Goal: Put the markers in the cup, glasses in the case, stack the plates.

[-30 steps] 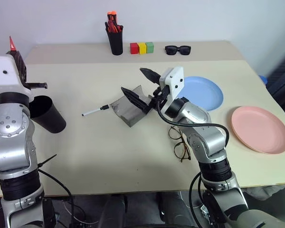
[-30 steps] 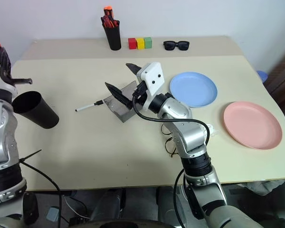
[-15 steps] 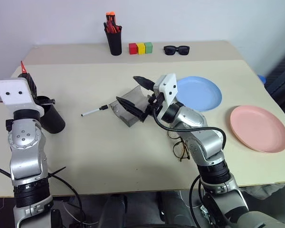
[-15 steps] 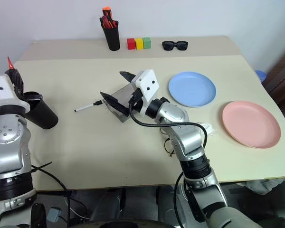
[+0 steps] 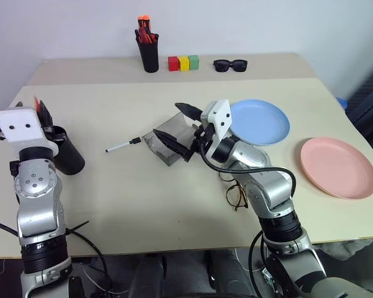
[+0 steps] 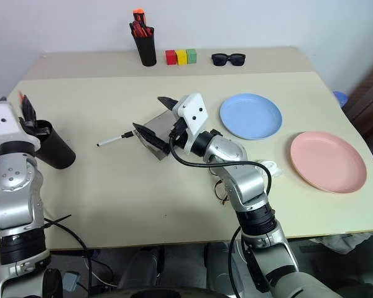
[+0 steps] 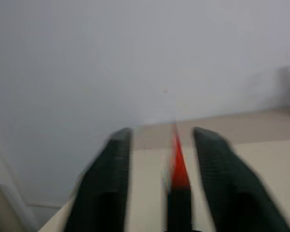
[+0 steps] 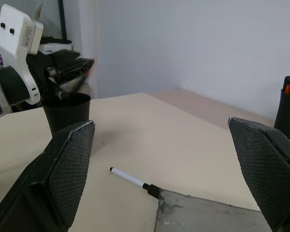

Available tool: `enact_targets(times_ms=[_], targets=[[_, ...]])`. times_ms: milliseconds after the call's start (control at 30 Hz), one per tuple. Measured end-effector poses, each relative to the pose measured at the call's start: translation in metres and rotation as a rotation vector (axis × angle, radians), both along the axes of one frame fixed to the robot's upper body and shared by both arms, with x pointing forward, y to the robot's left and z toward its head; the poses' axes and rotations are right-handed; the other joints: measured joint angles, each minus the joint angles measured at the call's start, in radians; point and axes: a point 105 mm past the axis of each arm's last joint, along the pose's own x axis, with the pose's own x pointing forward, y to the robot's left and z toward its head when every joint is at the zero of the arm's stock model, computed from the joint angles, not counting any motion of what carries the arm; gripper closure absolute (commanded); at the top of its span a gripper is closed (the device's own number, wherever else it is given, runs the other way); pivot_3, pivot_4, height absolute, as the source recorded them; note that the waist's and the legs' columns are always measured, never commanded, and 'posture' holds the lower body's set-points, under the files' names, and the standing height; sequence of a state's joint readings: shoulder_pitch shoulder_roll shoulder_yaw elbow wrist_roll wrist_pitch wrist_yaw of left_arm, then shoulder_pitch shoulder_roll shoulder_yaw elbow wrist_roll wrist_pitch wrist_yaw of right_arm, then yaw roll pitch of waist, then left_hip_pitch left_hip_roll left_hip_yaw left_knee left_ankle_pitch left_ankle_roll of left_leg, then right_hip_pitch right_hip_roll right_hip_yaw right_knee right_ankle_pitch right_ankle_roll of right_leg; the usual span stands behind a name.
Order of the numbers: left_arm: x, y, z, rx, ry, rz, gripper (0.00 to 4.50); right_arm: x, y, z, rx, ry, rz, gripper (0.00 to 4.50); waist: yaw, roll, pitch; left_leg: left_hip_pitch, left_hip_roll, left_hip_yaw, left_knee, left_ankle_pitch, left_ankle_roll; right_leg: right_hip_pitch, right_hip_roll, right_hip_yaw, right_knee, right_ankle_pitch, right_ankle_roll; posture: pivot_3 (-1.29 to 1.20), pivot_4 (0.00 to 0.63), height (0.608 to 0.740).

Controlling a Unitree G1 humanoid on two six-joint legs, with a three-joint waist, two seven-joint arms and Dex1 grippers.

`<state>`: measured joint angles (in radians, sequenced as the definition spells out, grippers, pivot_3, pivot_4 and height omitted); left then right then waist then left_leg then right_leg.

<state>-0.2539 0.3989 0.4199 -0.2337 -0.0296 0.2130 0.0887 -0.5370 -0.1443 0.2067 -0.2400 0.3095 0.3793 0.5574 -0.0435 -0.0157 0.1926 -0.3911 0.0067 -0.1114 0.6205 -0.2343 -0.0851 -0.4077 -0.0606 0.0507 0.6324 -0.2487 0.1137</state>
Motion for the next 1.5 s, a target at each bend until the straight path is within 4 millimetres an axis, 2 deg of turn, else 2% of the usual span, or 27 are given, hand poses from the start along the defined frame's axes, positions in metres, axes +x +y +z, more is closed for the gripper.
enact_targets(times_ms=[233, 333, 400, 433, 500, 567, 633, 667, 767, 833, 933, 1033, 1133, 1300, 1400, 1500], targets=[[0.000, 0.000, -0.002, -0.013, -0.001, 0.006, 1.09, 0.000, 0.001, 0.000, -0.002, 0.001, 0.002, 0.00, 0.000, 0.000, 0.000, 0.000, 0.000, 0.000, 0.000, 0.000, 0.000, 0.000, 0.000, 0.000, 0.000, 0.000, 0.000, 0.00, 0.150, 0.740], [0.002, -0.007, 0.005, -0.017, -0.018, -0.041, 1.09, 0.000, 0.000, -0.001, -0.005, 0.001, 0.000, 0.00, 0.001, 0.000, 0.000, 0.000, 0.000, 0.000, 0.000, 0.000, 0.000, 0.000, 0.000, 0.000, 0.000, 0.000, 0.000, 0.00, 0.150, 0.740], [0.009, -0.027, 0.017, 0.025, -0.015, -0.161, 0.52, 0.000, -0.001, -0.001, -0.009, 0.004, -0.002, 0.00, 0.004, 0.000, 0.000, -0.001, 0.000, 0.000, 0.000, 0.000, 0.000, 0.000, 0.000, 0.000, 0.000, 0.000, 0.000, 0.00, 0.150, 0.740], [0.015, -0.043, 0.025, 0.064, 0.007, -0.264, 0.20, 0.001, -0.002, -0.002, -0.013, 0.005, -0.005, 0.00, 0.007, 0.000, 0.000, -0.001, 0.000, 0.000, 0.000, 0.000, 0.000, 0.000, 0.000, 0.000, -0.001, 0.000, 0.000, 0.00, 0.150, 0.740], [0.024, -0.079, 0.038, 0.146, 0.068, -0.464, 0.06, 0.001, -0.002, -0.002, -0.015, 0.005, -0.006, 0.00, 0.005, 0.000, 0.000, -0.001, 0.000, 0.000, 0.000, 0.000, 0.000, 0.000, 0.000, 0.000, -0.001, 0.000, 0.000, 0.00, 0.150, 0.740], [0.029, -0.100, 0.037, 0.204, 0.155, -0.589, 0.06, 0.001, -0.003, -0.002, -0.016, 0.005, -0.009, 0.00, -0.002, 0.000, 0.000, 0.000, 0.000, 0.000, -0.001, 0.000, 0.000, 0.000, 0.000, 0.000, -0.001, 0.000, 0.000, 0.00, 0.150, 0.740], [0.039, -0.116, 0.023, 0.270, 0.311, -0.693, 0.06, 0.003, -0.007, -0.002, -0.019, 0.003, -0.023, 0.00, -0.007, 0.000, 0.000, 0.001, 0.000, 0.000, -0.002, 0.000, 0.000, -0.001, 0.001, 0.000, 0.000, 0.000, 0.000, 0.00, 0.150, 0.740], [0.044, -0.117, 0.015, 0.295, 0.390, -0.717, 0.06, 0.004, -0.008, -0.002, -0.021, 0.002, -0.028, 0.00, -0.010, 0.001, 0.000, 0.001, 0.001, 0.000, -0.004, 0.000, 0.000, -0.002, 0.002, 0.000, 0.001, 0.000, 0.000, 0.00, 0.150, 0.740], [0.055, -0.113, -0.009, 0.279, 0.592, -0.762, 0.06, 0.005, -0.010, -0.002, -0.019, 0.002, -0.038, 0.00, -0.019, 0.001, 0.000, 0.001, 0.003, 0.000, -0.005, 0.000, 0.000, -0.003, 0.004, 0.000, 0.001, 0.000, -0.001, 0.00, 0.150, 0.740], [0.064, -0.106, -0.021, 0.203, 0.707, -0.778, 0.06, 0.006, -0.012, -0.003, -0.019, 0.006, -0.049, 0.00, -0.020, 0.001, 0.001, 0.000, 0.003, -0.001, -0.005, 0.000, 0.000, -0.003, 0.004, 0.000, 0.001, -0.001, -0.001, 0.00, 0.150, 0.740], [0.071, -0.100, -0.025, 0.129, 0.793, -0.810, 0.06, 0.007, -0.014, -0.006, -0.020, 0.014, -0.068, 0.00, -0.024, 0.001, 0.001, -0.001, 0.003, -0.001, -0.006, 0.000, 0.000, -0.003, 0.004, 0.000, 0.000, -0.001, -0.001, 0.00, 0.150, 0.740], [0.077, -0.090, -0.035, 0.153, 0.907, -0.816, 0.06, 0.006, -0.016, -0.006, -0.014, 0.012, -0.086, 0.00, -0.025, 0.001, 0.001, 0.000, 0.003, -0.001, -0.007, 0.000, 0.000, -0.004, 0.004, 0.000, 0.000, -0.001, -0.001, 0.00, 0.150, 0.740], [0.082, -0.080, -0.060, 0.136, 1.016, -0.809, 0.06, 0.006, -0.019, -0.007, -0.007, 0.013, -0.104, 0.00, -0.024, 0.001, 0.001, 0.000, 0.003, -0.001, -0.007, 0.000, 0.000, -0.004, 0.004, 0.000, 0.001, -0.001, -0.001, 0.00, 0.150, 0.740], [0.085, -0.083, -0.096, 0.132, 1.131, -0.863, 0.06, 0.006, -0.020, -0.007, -0.009, 0.010, -0.117, 0.00, -0.019, 0.001, 0.001, -0.001, 0.003, -0.001, -0.006, 0.000, 0.000, -0.004, 0.004, 0.000, 0.001, -0.001, -0.001, 0.00, 0.150, 0.740], [0.088, -0.091, -0.095, 0.177, 1.137, -0.896, 0.90, 0.006, -0.021, -0.007, -0.011, 0.010, -0.118, 0.00, -0.012, 0.001, 0.001, -0.001, 0.003, -0.001, -0.006, 0.000, 0.000, -0.004, 0.004, 0.000, 0.001, -0.001, -0.001, 0.00, 0.150, 0.740], [0.088, -0.098, -0.099, 0.195, 1.137, -0.938, 2.45, 0.006, -0.022, -0.007, -0.015, 0.009, -0.120, 0.00, -0.006, 0.001, 0.001, -0.001, 0.004, -0.001, -0.006, 0.000, 0.000, -0.004, 0.004, 0.000, 0.001, -0.001, -0.001, 0.00, 0.150, 0.740]])
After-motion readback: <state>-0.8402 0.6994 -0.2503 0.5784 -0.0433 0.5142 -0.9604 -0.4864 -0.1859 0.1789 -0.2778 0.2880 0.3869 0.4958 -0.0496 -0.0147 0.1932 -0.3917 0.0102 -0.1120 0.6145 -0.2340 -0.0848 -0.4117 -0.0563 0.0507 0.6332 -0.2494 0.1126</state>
